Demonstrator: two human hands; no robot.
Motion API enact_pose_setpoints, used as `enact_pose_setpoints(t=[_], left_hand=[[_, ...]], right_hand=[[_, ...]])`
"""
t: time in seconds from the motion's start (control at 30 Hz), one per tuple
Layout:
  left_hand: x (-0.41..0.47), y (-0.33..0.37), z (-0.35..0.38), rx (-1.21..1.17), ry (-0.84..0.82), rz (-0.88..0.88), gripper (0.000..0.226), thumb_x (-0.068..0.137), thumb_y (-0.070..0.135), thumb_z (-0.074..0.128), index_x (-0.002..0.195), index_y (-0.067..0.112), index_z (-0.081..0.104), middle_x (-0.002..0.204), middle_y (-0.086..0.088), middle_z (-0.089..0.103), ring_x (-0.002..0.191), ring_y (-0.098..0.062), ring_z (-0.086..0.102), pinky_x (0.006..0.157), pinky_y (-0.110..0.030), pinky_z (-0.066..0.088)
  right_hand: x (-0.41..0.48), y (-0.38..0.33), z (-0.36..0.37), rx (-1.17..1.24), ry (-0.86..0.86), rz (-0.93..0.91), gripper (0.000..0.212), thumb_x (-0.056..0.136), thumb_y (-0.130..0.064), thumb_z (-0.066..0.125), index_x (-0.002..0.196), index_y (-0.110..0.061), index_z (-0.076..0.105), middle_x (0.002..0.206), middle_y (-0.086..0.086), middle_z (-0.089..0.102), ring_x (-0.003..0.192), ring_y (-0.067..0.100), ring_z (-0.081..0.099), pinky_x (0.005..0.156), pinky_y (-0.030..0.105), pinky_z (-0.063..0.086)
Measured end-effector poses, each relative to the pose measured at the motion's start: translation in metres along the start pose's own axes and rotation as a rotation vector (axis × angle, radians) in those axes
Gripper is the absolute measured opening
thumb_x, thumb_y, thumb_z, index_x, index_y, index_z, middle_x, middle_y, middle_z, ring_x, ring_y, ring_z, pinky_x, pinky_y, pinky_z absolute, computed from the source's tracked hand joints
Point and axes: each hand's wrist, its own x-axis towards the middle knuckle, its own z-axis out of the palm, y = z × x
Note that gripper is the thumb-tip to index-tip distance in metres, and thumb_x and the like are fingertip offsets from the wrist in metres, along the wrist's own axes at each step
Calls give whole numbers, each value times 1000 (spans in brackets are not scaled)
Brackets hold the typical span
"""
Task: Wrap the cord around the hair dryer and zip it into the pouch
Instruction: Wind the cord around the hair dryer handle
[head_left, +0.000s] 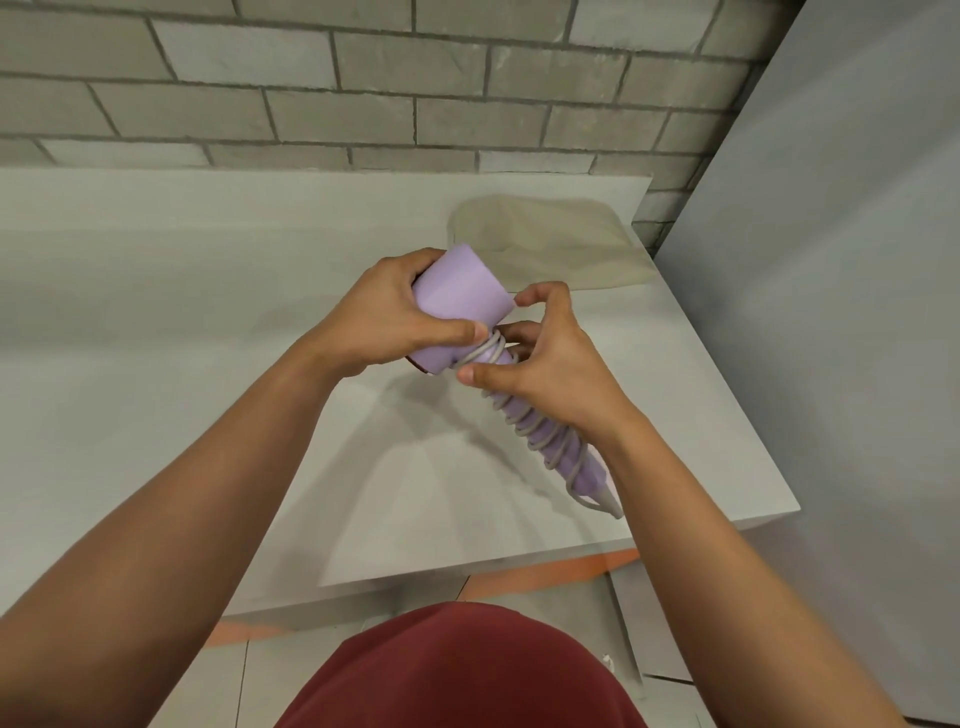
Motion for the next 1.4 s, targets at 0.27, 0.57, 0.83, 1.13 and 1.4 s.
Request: enact_pose_setpoints(t=[0.27, 0.57, 0.83, 1.13, 1.4], left_hand=[[19, 5, -1, 124, -60, -151, 78, 74, 75, 74, 137, 34, 54, 117, 9, 65, 103, -10, 66, 80, -30, 55], [13, -38, -3, -736, 214, -506, 36, 105, 26, 41, 130, 7, 59, 125, -17, 69, 97, -31, 71, 85, -43, 60], [-30, -81, 30, -923, -22, -492, 31, 99, 17, 64, 128, 6, 67, 123, -10, 73, 112, -27, 72, 84, -34, 61], [-39, -106, 45, -793, 365, -397, 15, 93, 0, 69, 108, 0, 71, 94, -10, 75, 88, -21, 74, 79, -30, 60], [-28, -142, 26, -300, 289, -385, 15, 85, 24, 83, 99, 25, 80, 81, 11, 76, 72, -1, 67, 71, -17, 48]], right_hand=[[7, 23, 24, 147, 56, 27, 83, 74, -35, 91, 133, -41, 34, 98, -4, 77, 85, 16, 75, 82, 44, 63], [20, 40, 23, 496, 90, 125, 69, 82, -28, 88, 135, -34, 44, 107, -2, 80, 102, 19, 76, 95, 41, 59], [33, 45, 55, 566, 70, 172, 66, 85, -26, 87, 135, -29, 43, 109, 2, 80, 100, 20, 77, 87, 39, 61], [53, 51, 96, 387, 88, 169, 80, 92, -40, 77, 153, -37, 26, 112, -10, 74, 99, 3, 73, 92, 30, 60], [66, 64, 128, 251, 153, 214, 84, 94, -40, 70, 156, -32, 13, 99, -5, 76, 89, 5, 71, 67, 16, 48]])
